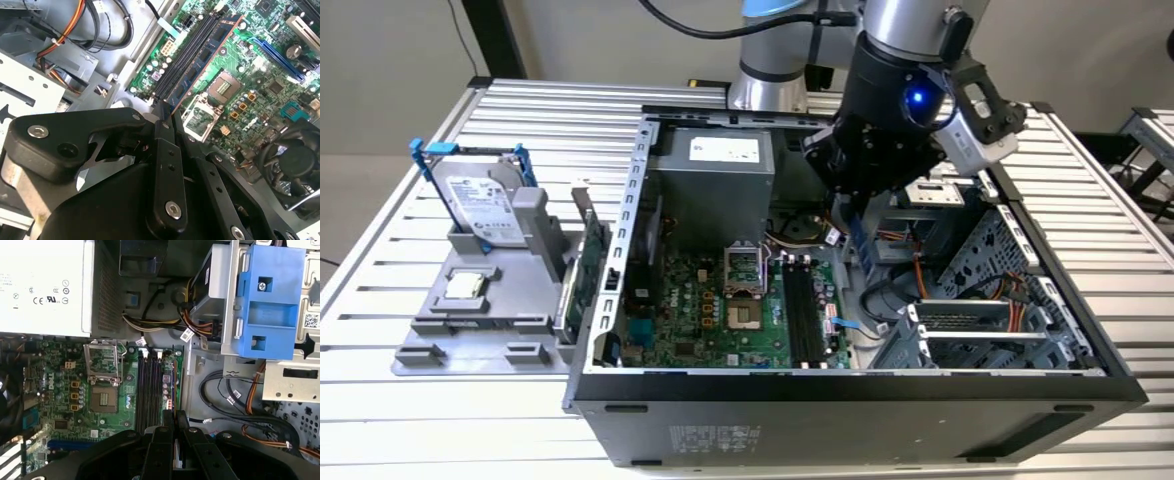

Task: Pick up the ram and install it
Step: 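Insert the ram into the slot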

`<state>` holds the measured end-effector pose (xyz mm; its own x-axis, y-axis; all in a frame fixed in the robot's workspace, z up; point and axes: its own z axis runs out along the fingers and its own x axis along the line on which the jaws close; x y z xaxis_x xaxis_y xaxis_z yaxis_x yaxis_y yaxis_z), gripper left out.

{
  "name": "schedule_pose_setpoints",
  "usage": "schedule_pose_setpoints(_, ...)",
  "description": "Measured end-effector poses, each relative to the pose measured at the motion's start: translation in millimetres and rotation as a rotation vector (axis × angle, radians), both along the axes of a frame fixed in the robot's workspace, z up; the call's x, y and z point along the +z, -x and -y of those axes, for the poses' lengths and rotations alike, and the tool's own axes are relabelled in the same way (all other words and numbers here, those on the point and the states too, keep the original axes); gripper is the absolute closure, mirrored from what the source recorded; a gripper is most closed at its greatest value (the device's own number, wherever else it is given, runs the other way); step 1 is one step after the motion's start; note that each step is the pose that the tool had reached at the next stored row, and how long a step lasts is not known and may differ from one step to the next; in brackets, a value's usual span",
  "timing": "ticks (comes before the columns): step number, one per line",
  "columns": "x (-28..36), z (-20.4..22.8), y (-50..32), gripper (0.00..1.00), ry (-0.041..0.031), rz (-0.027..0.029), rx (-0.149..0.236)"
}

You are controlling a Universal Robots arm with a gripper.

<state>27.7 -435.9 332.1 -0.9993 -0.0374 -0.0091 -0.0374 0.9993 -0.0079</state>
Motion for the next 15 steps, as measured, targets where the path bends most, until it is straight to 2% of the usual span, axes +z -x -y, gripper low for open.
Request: schedule_pose_setpoints(15,-18.9,-2.2,0.0,1.0,0.0049,0.0,-0.002)
